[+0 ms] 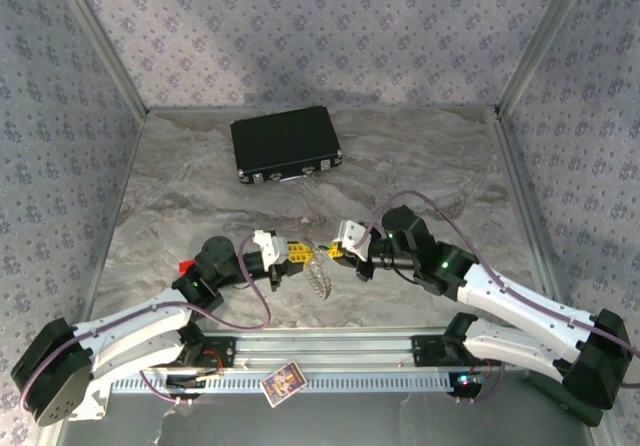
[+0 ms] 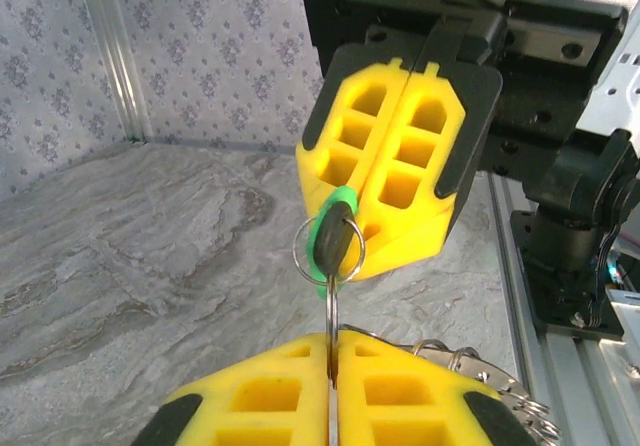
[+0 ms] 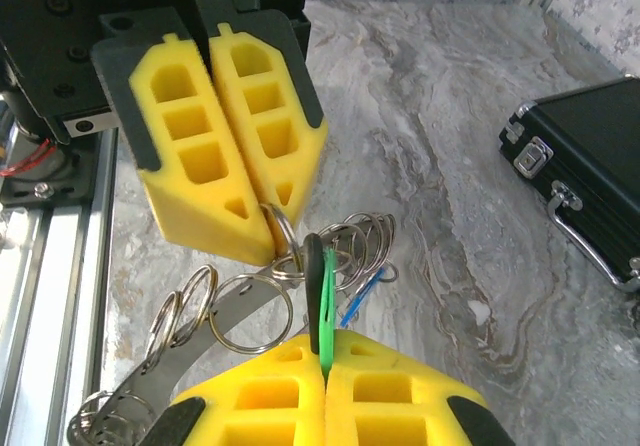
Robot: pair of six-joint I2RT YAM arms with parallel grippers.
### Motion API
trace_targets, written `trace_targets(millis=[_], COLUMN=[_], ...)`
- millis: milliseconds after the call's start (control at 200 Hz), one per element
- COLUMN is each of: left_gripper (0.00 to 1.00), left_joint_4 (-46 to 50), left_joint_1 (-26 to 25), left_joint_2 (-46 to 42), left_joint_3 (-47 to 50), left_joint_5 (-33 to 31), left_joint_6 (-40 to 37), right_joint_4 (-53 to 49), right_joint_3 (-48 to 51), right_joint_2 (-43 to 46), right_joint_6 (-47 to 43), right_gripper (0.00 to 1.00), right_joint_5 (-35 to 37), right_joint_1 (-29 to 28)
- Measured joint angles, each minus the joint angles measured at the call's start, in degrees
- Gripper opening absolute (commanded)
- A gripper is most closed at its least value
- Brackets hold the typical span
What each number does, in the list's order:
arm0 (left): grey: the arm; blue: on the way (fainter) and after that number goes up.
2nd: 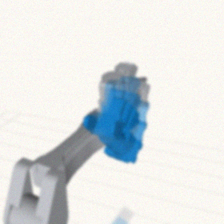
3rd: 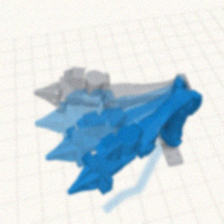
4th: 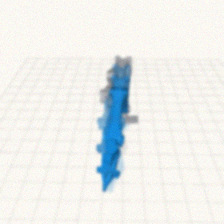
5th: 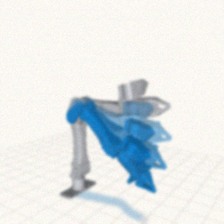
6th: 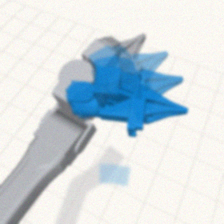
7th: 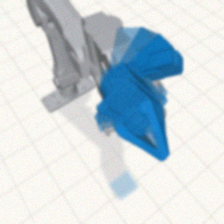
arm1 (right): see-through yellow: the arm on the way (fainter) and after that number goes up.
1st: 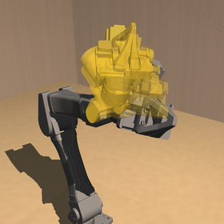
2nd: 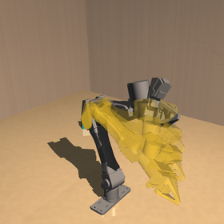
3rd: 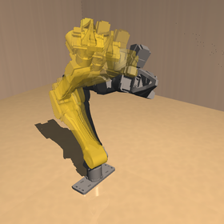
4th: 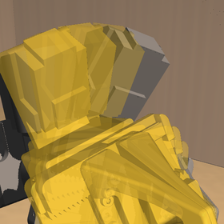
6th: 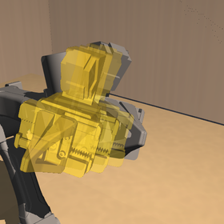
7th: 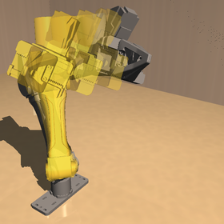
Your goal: Put the keys on the keyring
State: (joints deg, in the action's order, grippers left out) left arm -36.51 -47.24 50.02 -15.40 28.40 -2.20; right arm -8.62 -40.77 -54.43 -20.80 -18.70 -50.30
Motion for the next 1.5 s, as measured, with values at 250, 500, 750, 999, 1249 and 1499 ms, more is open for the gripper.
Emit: trace_targets(millis=[250,500,750,999,1249,1499], left_gripper=[0.38,0.52,0.60,0.60,0.60,0.60], left_joint_4=[3.6,15.6,27.0,37.3,40.7,40.9], left_joint_1=[0.0,0.0,1.7,4.8,6.6,7.3], left_joint_2=[-1.2,-17.7,-28.3,-30.0,-30.1,-28.8], left_joint_3=[-0.1,1.3,1.2,-3.7,-5.2,-4.2], left_joint_5=[-3.6,-18.1,-39.7,-53.2,-58.0,-58.7], left_joint_6=[0.3,3.5,5.5,8.2,12.0,15.0], right_joint_4=[-8.5,-15.5,-13.4,1.9,6.4,0.6], right_joint_3=[-5.6,-8.3,-13.9,-19.9,-19.2,-16.1], right_joint_2=[-1.9,-5.2,-14.3,-28.2,-37.1,-39.9], right_joint_6=[-3.1,-3.8,-3.7,0.4,0.7,-7.3], right_gripper=[0.00,0.00,0.00,0.00,0.00,0.00], right_joint_5=[5.0,14.8,13.6,8.6,15.0,23.0], right_joint_1=[0.0,-0.1,-5.1,-8.9,-6.3,-0.8])
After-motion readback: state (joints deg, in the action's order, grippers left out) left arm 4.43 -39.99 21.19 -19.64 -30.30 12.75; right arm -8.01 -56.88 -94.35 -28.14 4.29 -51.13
